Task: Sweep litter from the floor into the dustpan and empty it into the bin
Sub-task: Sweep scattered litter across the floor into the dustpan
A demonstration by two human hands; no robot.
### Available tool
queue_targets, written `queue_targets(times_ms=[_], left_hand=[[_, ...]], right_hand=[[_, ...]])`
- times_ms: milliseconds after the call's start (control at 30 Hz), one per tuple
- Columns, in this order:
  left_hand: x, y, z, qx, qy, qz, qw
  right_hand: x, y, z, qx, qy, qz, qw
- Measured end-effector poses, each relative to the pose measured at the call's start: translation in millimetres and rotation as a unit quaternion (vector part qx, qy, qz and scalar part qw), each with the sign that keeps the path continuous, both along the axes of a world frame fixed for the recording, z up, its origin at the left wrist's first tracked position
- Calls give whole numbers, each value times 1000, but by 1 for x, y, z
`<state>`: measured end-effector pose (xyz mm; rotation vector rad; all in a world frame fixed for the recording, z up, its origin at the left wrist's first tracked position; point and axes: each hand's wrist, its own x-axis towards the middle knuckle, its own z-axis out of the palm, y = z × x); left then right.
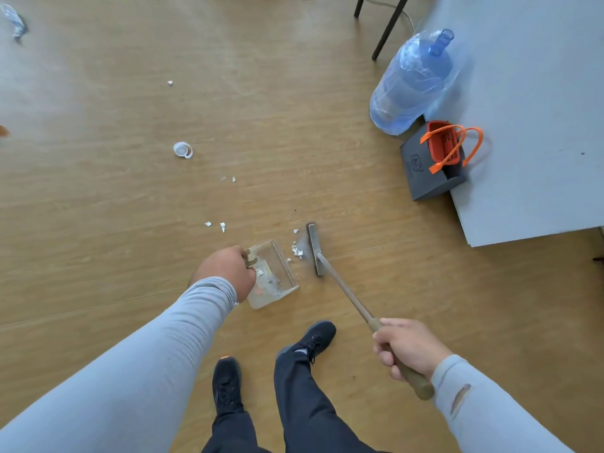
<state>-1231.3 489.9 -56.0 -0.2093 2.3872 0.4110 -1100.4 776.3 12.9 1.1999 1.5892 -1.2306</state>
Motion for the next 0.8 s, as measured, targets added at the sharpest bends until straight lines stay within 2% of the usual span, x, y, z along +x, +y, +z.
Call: queue_targets(times_ms=[133, 267, 367, 500, 733, 800], left_hand=[[2, 2, 3, -1, -1, -5, 1000], [5, 1, 0, -6, 4, 2, 1000], [6, 0, -4, -12, 9, 9, 1000], [5, 1, -4, -15, 14, 10, 1000], [14, -4, 4, -20, 12, 7, 1000], [19, -6, 8, -18, 9, 5, 1000]], right_hand=[[-15, 10, 12, 70, 30, 126, 989], [-52, 14, -15, 144, 28, 270, 952], [-73, 8, -34, 176, 4, 373, 911], [-62, 1, -39, 199, -54, 512, 834], [-5, 35, -4, 217, -124, 601, 759], [5, 48, 6, 219, -130, 606, 753]])
